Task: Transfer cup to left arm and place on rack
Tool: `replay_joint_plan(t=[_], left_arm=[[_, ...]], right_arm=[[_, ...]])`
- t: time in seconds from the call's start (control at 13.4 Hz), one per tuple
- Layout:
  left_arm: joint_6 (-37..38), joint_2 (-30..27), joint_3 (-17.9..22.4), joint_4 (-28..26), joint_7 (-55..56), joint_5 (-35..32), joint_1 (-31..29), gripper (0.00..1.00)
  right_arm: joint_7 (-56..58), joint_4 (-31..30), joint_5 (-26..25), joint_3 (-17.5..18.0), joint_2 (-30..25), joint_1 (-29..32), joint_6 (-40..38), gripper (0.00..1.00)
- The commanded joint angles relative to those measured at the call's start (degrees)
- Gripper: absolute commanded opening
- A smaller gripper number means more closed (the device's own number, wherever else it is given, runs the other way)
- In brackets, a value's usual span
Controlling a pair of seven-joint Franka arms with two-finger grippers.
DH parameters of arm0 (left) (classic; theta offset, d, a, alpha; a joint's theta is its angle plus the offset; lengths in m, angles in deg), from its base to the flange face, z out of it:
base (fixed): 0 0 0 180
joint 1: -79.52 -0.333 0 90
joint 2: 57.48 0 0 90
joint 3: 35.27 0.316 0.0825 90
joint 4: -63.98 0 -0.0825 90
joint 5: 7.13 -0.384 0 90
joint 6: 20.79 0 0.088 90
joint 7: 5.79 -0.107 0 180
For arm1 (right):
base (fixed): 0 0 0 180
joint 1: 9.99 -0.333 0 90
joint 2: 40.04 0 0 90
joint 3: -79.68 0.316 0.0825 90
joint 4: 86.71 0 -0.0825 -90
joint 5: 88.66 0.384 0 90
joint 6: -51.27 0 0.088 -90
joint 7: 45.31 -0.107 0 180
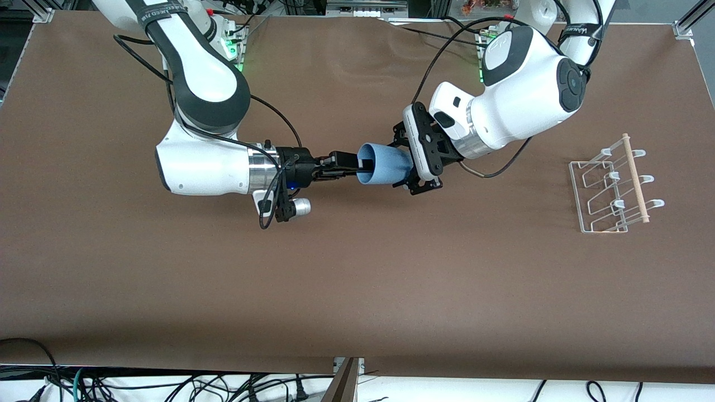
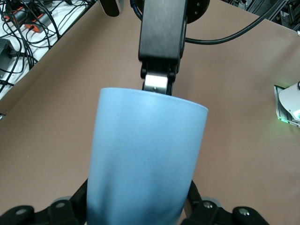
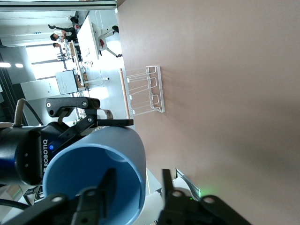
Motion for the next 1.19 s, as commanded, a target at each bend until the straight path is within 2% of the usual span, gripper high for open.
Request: replay_joint_plan(t=[0.0,0.22,0.45,0.67,0.82,1.04,1.12], left_arm=[[0.4,-0.3,0.4,0.6,-1.2,1.5,0.0,0.11],[4.2,-1.2,0.7,0.4,-0.3,1.3,-0.8,0.11],[11.9,-1.6,1.3,0.5,-0.2,0.0,-4.7,0.12],[19.6,-1.6,1.3,0.6,-0.2,-10.2,-8.3,0.12],[25.3,-1.6,1.3,0.8,-0.2,-18.8,-10.2,0.12],[31.4,-1.3,1.8,0.7,-0.2,-31.9,-12.3,0.12],[34.5,-1.0,1.8,0.7,-0.1,-36.0,-12.3,0.17]], right_arm=[[0.4,1.3,0.9,0.1,0.3,1.4,-2.1,1.00],[0.4,3.1,-0.4,-0.1,-0.3,6.6,-9.5,1.00],[0.5,5.8,-12.2,-0.1,-0.3,9.8,-14.1,1.00],[1.2,6.5,-26.8,-0.1,-1.3,10.4,-14.2,1.00],[2.3,5.9,-30.8,-0.6,-1.7,11.5,-14.3,1.00],[4.2,4.3,-35.3,-6.0,-3.9,11.7,-16.7,1.00],[5.7,4.3,-38.8,-7.2,-4.3,11.7,-18.2,1.00]])
